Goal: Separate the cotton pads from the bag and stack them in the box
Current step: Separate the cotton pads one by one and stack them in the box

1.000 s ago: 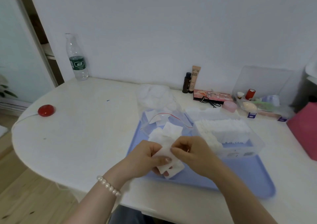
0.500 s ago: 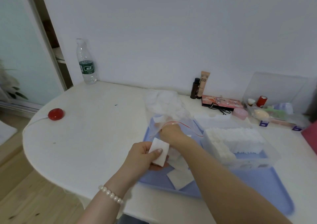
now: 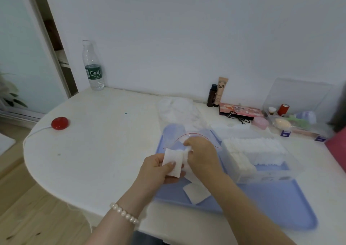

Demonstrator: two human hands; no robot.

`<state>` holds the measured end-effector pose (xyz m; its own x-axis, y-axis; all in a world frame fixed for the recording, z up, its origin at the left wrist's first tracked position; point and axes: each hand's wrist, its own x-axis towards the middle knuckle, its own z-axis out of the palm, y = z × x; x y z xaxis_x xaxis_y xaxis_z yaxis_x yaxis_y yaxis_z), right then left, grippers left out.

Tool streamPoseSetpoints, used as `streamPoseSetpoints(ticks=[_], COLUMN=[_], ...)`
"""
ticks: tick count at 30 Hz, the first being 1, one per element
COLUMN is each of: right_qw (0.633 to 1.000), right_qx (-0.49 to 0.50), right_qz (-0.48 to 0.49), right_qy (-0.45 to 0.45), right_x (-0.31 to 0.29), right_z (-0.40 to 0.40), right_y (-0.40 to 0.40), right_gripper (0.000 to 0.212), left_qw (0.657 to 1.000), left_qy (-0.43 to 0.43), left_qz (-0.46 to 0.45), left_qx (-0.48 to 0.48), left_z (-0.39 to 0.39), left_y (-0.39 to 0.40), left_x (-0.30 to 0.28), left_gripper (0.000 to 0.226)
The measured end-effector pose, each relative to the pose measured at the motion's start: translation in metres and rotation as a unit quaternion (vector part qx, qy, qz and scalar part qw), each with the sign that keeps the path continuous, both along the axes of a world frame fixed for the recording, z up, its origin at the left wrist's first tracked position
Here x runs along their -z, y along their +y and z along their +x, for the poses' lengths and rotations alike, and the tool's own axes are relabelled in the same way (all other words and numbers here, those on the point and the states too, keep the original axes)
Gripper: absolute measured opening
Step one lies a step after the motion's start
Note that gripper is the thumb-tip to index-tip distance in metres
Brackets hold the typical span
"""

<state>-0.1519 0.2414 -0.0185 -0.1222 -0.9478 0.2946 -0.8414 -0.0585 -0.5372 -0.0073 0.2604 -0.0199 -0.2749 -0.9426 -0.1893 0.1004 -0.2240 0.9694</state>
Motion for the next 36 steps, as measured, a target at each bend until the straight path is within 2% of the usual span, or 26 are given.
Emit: streamPoseSetpoints(ticks=[2, 4, 6, 9, 11, 12, 15, 17, 20, 25, 29, 36], right_qw=[0.994, 0.985, 0.963, 0.878, 0.839, 0.832, 0.844, 0.866, 0.893, 0.886, 0.882, 0.925], right_qx=[0.011, 0.033, 0.047, 0.039, 0.024, 0.02, -0.01, -0.038, -0.028, -0.02, -0.091, -0.123], right_qz=[-0.108, -0.133, -0.091, -0.017, 0.022, 0.034, 0.047, 0.041, 0.024, 0.025, 0.077, 0.128], right_qy=[-0.021, -0.102, -0.248, -0.477, -0.543, -0.554, -0.535, -0.497, -0.449, -0.463, -0.455, -0.337], right_x=[0.005, 0.003, -0.002, -0.011, -0.019, -0.022, -0.027, -0.031, -0.036, -0.039, -0.044, -0.048], right_z=[-0.004, -0.01, -0.018, -0.03, -0.035, -0.037, -0.043, -0.044, -0.041, -0.038, -0.043, -0.043], right_y=[0.029, 0.049, 0.061, 0.068, 0.071, 0.072, 0.071, 0.069, 0.063, 0.053, 0.054, 0.053], right_gripper=[0.022, 0.019, 0.016, 0.019, 0.017, 0.017, 0.017, 0.019, 0.018, 0.014, 0.006, 0.008], left_qw=[1.0, 1.0, 0.999, 0.997, 0.993, 0.992, 0.989, 0.986, 0.982, 0.982, 0.986, 0.972], left_qy=[-0.007, 0.003, 0.031, 0.062, 0.088, 0.098, 0.109, 0.121, 0.135, 0.136, 0.11, 0.105], left_qz=[-0.001, 0.007, 0.028, 0.049, 0.07, 0.081, 0.099, 0.113, 0.132, 0.128, 0.093, 0.044], left_qx=[-0.007, -0.008, -0.001, 0.015, 0.023, 0.026, 0.03, 0.026, 0.013, 0.016, 0.081, 0.206], left_z=[-0.007, -0.017, -0.025, -0.033, -0.036, -0.037, -0.039, -0.038, -0.038, -0.039, -0.034, -0.03], left_y=[0.004, 0.008, 0.011, 0.015, 0.017, 0.017, 0.02, 0.021, 0.021, 0.019, 0.02, 0.025], left_x=[0.001, 0.001, 0.0, -0.001, -0.003, -0.004, -0.006, -0.007, -0.009, -0.01, -0.011, -0.021], left_gripper=[0.022, 0.025, 0.025, 0.025, 0.024, 0.024, 0.024, 0.022, 0.02, 0.022, 0.029, 0.032])
